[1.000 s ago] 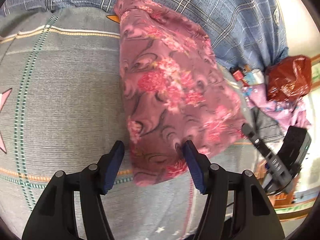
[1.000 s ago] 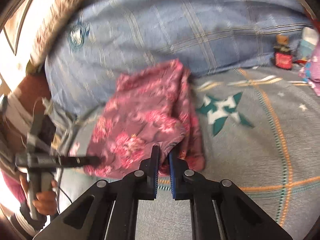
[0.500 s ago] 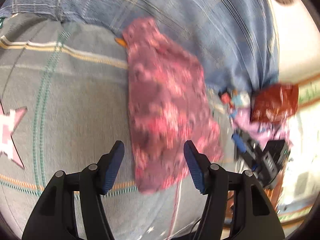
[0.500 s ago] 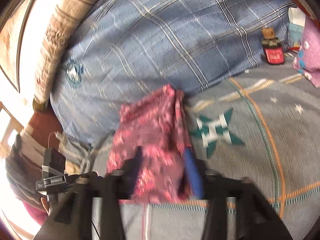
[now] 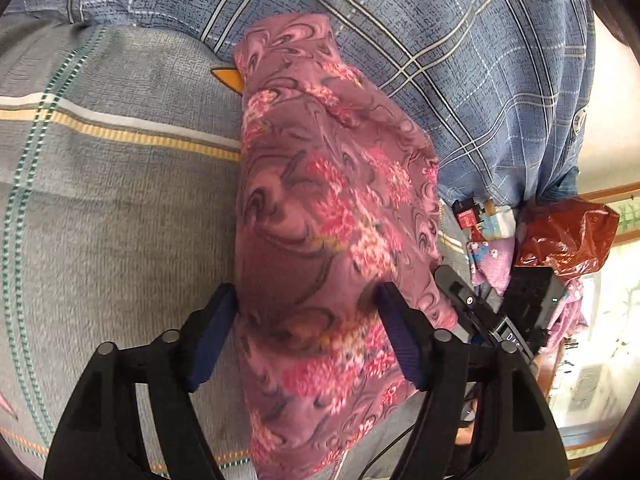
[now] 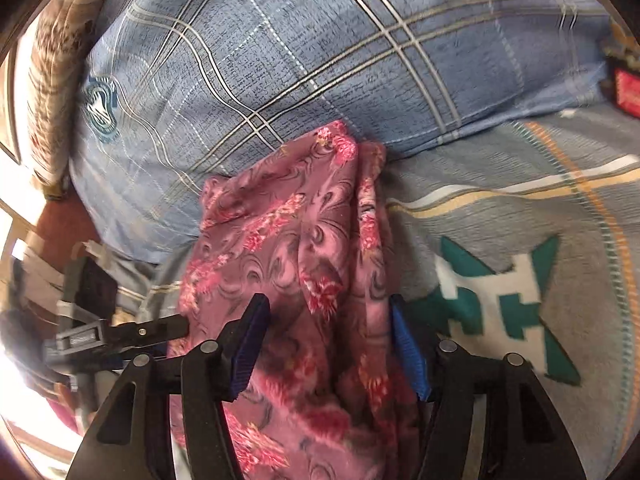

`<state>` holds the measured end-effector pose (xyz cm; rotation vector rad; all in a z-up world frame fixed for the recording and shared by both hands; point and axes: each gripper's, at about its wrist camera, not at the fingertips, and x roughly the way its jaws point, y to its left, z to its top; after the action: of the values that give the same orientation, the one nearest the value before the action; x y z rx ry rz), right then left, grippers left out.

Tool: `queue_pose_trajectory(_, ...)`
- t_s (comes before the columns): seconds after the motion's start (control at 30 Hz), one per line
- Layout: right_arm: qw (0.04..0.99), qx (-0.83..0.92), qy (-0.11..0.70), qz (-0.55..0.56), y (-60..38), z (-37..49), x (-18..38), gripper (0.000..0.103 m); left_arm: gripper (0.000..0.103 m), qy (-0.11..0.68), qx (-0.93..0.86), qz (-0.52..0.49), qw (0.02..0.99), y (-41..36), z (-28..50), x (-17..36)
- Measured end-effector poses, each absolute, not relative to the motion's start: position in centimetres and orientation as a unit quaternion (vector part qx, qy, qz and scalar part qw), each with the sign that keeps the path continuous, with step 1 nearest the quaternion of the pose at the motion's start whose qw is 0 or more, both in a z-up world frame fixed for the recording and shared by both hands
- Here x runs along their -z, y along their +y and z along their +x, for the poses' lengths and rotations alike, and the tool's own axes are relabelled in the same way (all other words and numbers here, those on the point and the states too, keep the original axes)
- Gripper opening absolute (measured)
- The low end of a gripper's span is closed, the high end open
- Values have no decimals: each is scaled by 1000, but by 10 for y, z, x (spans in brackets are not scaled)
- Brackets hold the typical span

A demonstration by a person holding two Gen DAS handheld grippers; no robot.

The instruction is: Fold small clothes

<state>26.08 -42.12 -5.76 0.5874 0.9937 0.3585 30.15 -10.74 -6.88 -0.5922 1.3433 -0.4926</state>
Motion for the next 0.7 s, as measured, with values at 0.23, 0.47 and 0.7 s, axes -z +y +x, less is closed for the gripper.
queue_pose_trajectory(0.23,787,-248,444,349,-442,267,77,67,79,606,235,-286,704,-112,308,79)
queue_pose_trajectory(0.47,823,-197,477,238,-417,263,65,28,39,596,231,-283,715,-115,306,68)
queue_pose_trajectory(0.7,833,-202,470,208,-389,245,21,23,31,566,252,-282,733,-99,287,25)
